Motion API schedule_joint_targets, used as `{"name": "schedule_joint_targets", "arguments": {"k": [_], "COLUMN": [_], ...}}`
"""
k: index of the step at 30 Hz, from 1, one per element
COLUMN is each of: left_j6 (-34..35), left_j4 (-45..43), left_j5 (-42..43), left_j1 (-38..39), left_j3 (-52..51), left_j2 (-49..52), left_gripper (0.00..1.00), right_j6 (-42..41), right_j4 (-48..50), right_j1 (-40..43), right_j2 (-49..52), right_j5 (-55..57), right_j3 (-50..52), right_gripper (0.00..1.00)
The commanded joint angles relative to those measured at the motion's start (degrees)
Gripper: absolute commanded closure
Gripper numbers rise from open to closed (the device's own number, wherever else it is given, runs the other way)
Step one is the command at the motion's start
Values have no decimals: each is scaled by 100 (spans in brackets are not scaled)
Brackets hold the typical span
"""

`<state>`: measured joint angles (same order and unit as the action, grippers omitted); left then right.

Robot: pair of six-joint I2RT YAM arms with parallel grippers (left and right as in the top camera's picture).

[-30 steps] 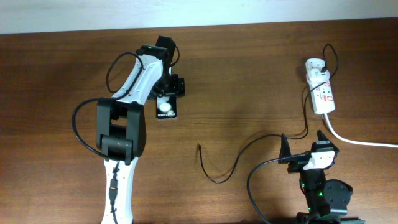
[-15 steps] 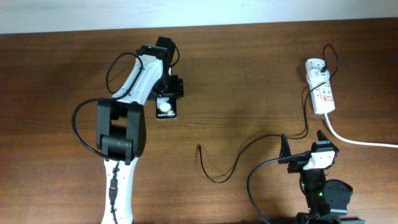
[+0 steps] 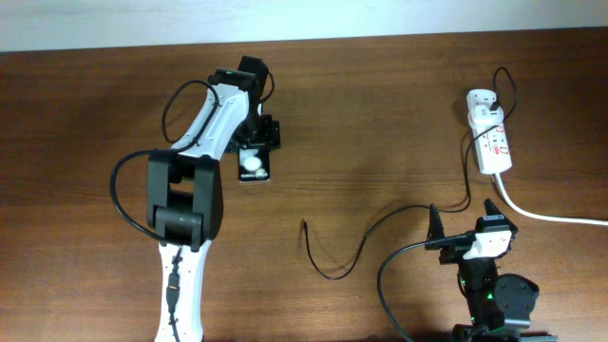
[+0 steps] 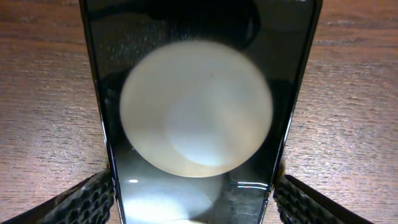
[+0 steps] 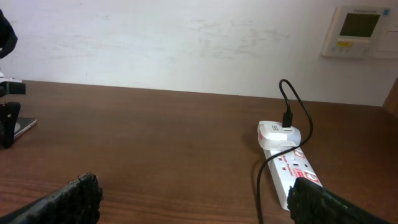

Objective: Plug charger to phone and switch on socket
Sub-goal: 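Close the left gripper on the phone's long edges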

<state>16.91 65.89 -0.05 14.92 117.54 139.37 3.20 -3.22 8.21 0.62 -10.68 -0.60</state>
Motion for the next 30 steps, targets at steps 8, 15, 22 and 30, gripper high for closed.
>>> {"name": "schedule_joint_targets", "arguments": {"k": [8, 15, 22, 30], "left_j6": [-26, -26, -26, -24], "left_j4": [-72, -184, -181, -181], "left_j5": [-39, -37, -37, -39], "left_j1": [-28, -31, -31, -31], "left_j3": [-133, -234, -238, -238], "left_j2": [46, 46, 46, 46], "left_gripper": [13, 14, 26, 78], "right_j6": [0, 0, 0, 0], "right_j4": [-26, -26, -26, -26], "right_j1": [-44, -44, -44, -44], "right_j2": [-42, -42, -42, -42], "right_j5": [-94, -94, -94, -94], "right_j3": [28, 28, 28, 28], "right_gripper": [1, 1, 1, 1]}}
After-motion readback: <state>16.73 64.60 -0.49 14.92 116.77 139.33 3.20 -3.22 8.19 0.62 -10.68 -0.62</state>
